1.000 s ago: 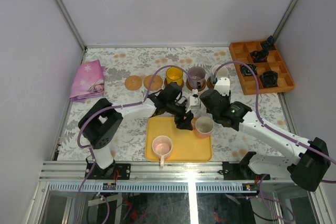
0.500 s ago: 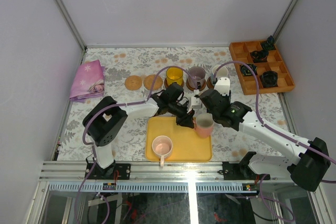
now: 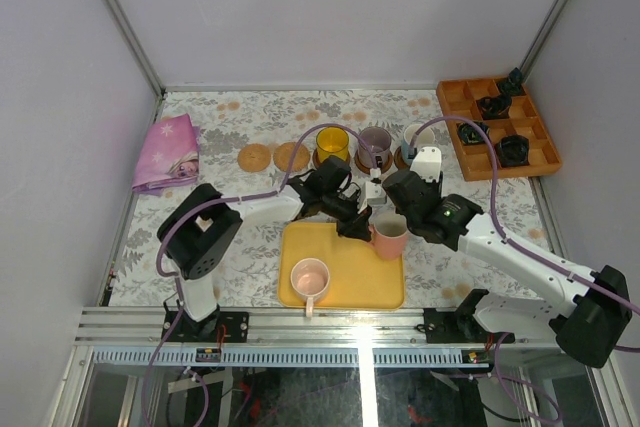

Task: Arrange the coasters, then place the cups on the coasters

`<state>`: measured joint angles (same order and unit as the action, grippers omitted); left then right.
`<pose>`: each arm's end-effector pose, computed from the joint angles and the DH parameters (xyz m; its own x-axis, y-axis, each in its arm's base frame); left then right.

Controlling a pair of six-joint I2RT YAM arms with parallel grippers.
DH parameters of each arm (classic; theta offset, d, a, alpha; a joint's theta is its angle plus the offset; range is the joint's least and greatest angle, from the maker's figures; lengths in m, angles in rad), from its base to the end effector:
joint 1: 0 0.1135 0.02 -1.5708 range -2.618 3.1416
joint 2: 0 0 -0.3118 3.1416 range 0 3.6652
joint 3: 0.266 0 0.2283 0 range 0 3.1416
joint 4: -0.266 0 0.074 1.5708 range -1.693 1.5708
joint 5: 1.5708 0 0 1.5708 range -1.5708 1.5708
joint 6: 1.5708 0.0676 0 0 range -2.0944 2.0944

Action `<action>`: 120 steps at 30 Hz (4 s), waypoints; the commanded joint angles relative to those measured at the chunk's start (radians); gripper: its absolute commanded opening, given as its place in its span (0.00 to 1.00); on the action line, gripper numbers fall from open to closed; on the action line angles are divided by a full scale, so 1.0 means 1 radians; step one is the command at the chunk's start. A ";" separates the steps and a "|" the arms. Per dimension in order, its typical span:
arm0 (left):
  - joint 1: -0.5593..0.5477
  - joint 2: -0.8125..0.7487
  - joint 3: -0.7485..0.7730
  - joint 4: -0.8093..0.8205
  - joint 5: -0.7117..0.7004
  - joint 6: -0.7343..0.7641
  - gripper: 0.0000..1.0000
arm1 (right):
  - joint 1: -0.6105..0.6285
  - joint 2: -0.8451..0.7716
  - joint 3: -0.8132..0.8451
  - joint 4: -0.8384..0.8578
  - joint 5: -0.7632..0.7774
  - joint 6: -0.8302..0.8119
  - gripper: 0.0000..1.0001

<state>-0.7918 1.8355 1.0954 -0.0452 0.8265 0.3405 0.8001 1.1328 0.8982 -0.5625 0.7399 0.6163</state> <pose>0.2382 -0.3120 0.2255 -0.1852 0.5096 -0.8403 0.9648 -0.0683 -0.2540 0.1738 0.1136 0.3144 -0.5232 0.0740 -0.8490 0.1235 0.9923 0.0104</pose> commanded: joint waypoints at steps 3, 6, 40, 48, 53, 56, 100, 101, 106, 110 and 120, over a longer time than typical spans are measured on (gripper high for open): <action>-0.005 -0.166 -0.013 0.029 -0.058 -0.015 0.00 | -0.007 -0.029 0.018 0.045 0.058 -0.002 0.50; 0.001 -0.231 -0.036 0.016 -0.110 -0.027 0.00 | -0.008 -0.033 0.019 0.071 0.061 -0.017 0.49; 0.304 -0.331 -0.006 0.127 -1.260 -0.572 0.00 | -0.118 0.211 0.213 0.351 -0.156 -0.277 0.46; 0.329 -0.205 0.036 0.159 -1.307 -0.663 0.00 | -0.136 0.225 0.213 0.352 -0.181 -0.275 0.46; 0.330 -0.174 0.014 0.222 -1.291 -0.669 0.00 | -0.139 0.246 0.223 0.352 -0.204 -0.277 0.46; 0.330 -0.153 0.016 0.232 -1.278 -0.666 0.00 | -0.141 0.260 0.231 0.351 -0.219 -0.283 0.46; 0.308 -0.058 0.015 0.159 -1.245 -0.657 0.08 | -0.146 0.280 0.234 0.356 -0.236 -0.285 0.45; 0.305 -0.059 0.014 0.155 -1.246 -0.658 0.18 | -0.146 0.280 0.234 0.358 -0.237 -0.286 0.45; 0.297 -0.075 0.002 0.127 -1.249 -0.668 0.58 | -0.147 0.279 0.228 0.358 -0.237 -0.283 0.45; 0.293 -0.093 -0.010 0.110 -1.254 -0.676 0.60 | -0.147 0.270 0.218 0.359 -0.235 -0.277 0.45; 0.276 -0.235 -0.068 0.029 -1.257 -0.689 0.76 | -0.147 0.252 0.213 0.360 -0.241 -0.272 0.44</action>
<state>-0.5034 1.6928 1.0634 0.0269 -0.4004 -0.3286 0.6617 1.4101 1.0855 -0.2405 0.5091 0.3401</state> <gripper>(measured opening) 0.712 0.447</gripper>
